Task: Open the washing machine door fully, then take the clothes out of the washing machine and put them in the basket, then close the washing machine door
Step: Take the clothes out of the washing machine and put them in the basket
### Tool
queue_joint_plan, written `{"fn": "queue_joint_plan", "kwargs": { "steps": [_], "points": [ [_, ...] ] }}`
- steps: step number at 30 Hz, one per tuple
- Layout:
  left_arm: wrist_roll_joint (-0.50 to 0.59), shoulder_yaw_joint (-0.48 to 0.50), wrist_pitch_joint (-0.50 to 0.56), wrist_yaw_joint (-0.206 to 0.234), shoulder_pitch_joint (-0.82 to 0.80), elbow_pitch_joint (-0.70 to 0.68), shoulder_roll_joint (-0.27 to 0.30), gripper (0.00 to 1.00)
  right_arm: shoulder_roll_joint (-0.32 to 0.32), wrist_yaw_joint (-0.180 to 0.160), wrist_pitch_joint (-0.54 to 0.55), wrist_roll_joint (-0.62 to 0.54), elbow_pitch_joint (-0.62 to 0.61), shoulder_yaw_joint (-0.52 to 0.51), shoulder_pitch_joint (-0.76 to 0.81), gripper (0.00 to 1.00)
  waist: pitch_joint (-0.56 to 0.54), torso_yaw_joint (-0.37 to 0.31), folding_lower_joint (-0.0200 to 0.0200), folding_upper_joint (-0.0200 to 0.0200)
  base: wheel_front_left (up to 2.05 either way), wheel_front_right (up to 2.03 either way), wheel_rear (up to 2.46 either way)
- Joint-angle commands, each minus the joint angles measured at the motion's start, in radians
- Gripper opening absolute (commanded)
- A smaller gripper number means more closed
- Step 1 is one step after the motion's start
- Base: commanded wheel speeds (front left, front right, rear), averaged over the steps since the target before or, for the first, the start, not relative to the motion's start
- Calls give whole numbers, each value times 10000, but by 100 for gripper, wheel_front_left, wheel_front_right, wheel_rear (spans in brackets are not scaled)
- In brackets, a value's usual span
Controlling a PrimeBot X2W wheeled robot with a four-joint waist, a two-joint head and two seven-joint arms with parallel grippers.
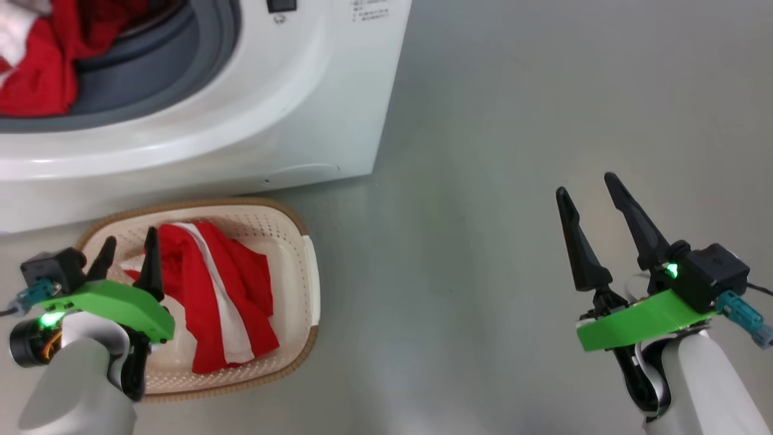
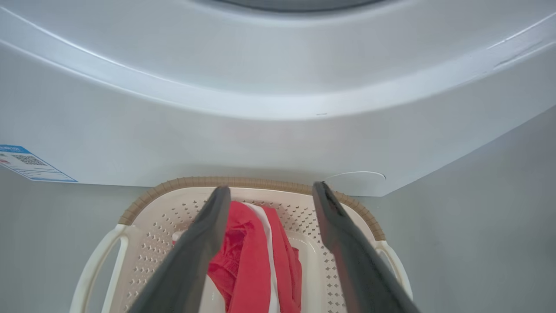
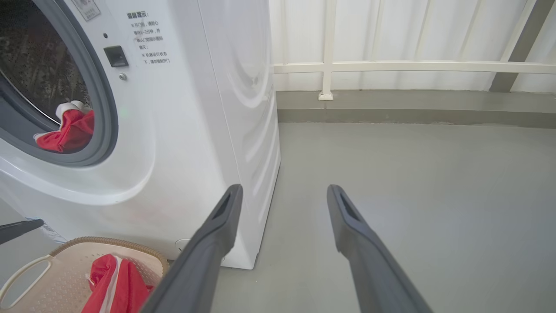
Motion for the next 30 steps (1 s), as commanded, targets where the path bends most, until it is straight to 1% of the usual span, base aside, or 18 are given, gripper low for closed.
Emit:
{"fn": "queue_joint_plan", "kwargs": {
  "steps": [1, 8, 9, 14, 20, 30],
  "points": [
    [237, 470, -121, 46, 343, -457, 295, 100, -105, 16, -48, -66, -175, 138, 315, 100, -426, 168, 0, -1, 0, 0, 0],
    [1207, 1391, -121, 33, 1286, -2049, -9, 100, -236, 16, -48, -14, -140, 63, 636, 100, -1054, 288, 0, -1, 0, 0, 0],
    [1207, 1391, -121, 33, 1286, -2049, -9, 100, -236, 16, -48, -14, -140, 63, 636, 100, -1054, 288, 0, -1, 0, 0, 0],
    [1879, 1910, -121, 12, 1939, -3236, -270, 100, -293, 16, -48, 3, -128, -30, 866, 100, -1412, 383, 0, -1, 0, 0, 0],
    [2547, 2277, -121, -10, 2672, -4440, -567, 100, -353, 16, -48, 29, -118, -164, 1121, 100, -1781, 482, 0, -1, 0, 0, 0],
    [3138, 2609, -122, -29, 3764, -5963, -877, 100, -394, 16, -48, 39, -117, -347, 1547, 100, -2373, 546, 0, -1, 0, 0, 0]
  ]
}}
